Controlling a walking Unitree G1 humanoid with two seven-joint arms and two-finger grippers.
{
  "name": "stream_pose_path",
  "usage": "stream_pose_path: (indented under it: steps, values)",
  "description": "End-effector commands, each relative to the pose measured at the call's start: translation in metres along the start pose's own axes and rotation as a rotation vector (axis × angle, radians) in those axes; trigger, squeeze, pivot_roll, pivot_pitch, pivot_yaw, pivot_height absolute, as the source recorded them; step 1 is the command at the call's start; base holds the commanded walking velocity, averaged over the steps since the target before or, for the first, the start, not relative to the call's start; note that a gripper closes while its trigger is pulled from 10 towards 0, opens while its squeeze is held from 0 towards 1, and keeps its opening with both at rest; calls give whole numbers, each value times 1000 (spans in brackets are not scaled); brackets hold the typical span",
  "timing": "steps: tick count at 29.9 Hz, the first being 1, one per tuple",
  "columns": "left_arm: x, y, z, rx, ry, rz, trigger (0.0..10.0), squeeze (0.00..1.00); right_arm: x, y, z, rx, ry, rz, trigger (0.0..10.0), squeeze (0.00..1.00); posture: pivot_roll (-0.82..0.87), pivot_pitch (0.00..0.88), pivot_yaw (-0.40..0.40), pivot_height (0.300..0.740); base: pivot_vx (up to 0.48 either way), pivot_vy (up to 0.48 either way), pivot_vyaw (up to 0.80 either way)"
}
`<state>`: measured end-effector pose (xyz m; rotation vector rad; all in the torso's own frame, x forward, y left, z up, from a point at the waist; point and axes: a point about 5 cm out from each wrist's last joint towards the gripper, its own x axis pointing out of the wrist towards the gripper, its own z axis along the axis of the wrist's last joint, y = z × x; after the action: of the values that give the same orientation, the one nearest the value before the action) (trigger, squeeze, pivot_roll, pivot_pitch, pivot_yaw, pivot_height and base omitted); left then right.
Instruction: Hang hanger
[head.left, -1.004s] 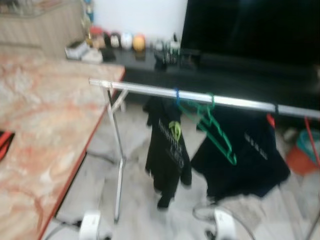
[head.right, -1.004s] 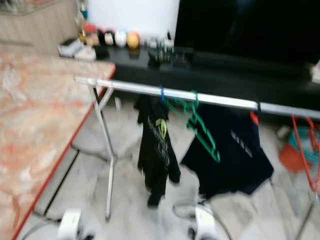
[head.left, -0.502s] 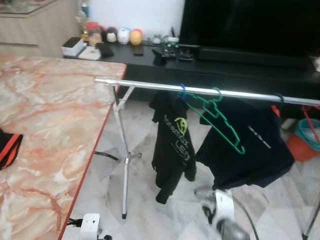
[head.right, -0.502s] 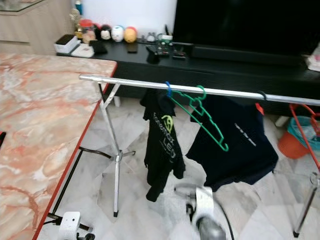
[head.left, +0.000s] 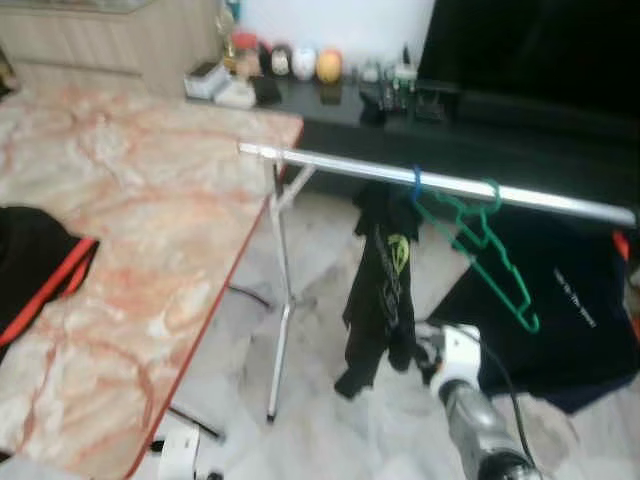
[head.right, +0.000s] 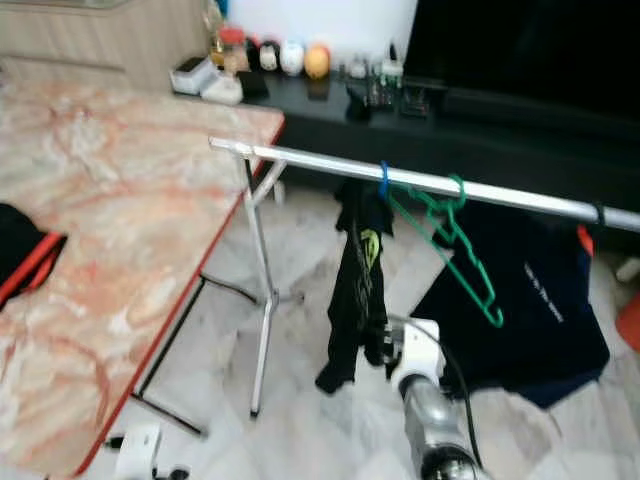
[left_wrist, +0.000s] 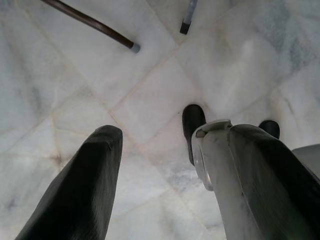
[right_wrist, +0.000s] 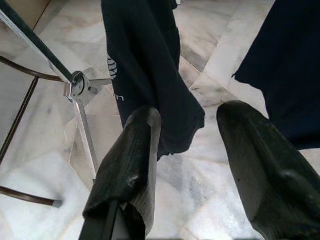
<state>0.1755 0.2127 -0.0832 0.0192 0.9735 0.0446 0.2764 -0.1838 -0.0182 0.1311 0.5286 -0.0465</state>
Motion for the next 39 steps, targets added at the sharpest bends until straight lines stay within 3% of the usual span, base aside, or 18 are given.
stream_pose_path:
  steps: [1, 9, 13, 18, 19, 23, 24, 30, 36, 39]
  values:
    - [-2, 7, -7, -9, 20, 10, 10000, 0, 0, 1, 0, 18, -3, -3, 10000, 0, -9, 0, -24, 740, 0, 0, 0]
    - [-8, 29, -16, -7, 38, 38, 10000, 0, 7, 10, 23, 25, -81, 24, 10000, 0, -8, 0, -21, 740, 0, 0, 0]
    - [-9, 31, -17, -9, 41, 38, 10000, 0, 8, 9, 24, 18, -75, 14, 10000, 0, -7, 0, -21, 740, 0, 0, 0]
    - [-8, 30, -16, -10, 41, 36, 10000, 0, -6, -13, -21, -38, 133, -112, 10000, 0, -6, 0, -24, 740, 0, 0, 0]
    - [-8, 30, -16, -10, 41, 36, 10000, 0, -6, -13, -21, -38, 133, -112, 10000, 0, -6, 0, -24, 740, 0, 0, 0]
    - [-6, 24, -11, -8, 36, 27, 10000, 0, -24, -25, -59, -49, 277, -155, 10000, 0, -9, 0, -25, 740, 0, 0, 0]
    - [-4, 20, -8, -7, 32, 23, 10000, 0, -36, -31, -80, -47, 352, -173, 10000, 0, -9, 0, -25, 740, 0, 0, 0]
    - [-2, 13, -4, 0, 26, 15, 10000, 0, -62, -32, -121, -61, 510, -156, 10000, 0, -10, 0, -23, 740, 0, 0, -166]
    - [-1, 7, -3, 20, 24, 9, 10000, 0, -62, -30, -121, -61, 507, -150, 10000, 0, -10, 0, -20, 740, 0, 0, -685]
    - [-1, 3, -4, 31, 21, 1, 10000, 0, -54, -27, -111, -42, 462, -142, 10000, 0, -9, 0, -21, 740, 0, 0, -442]
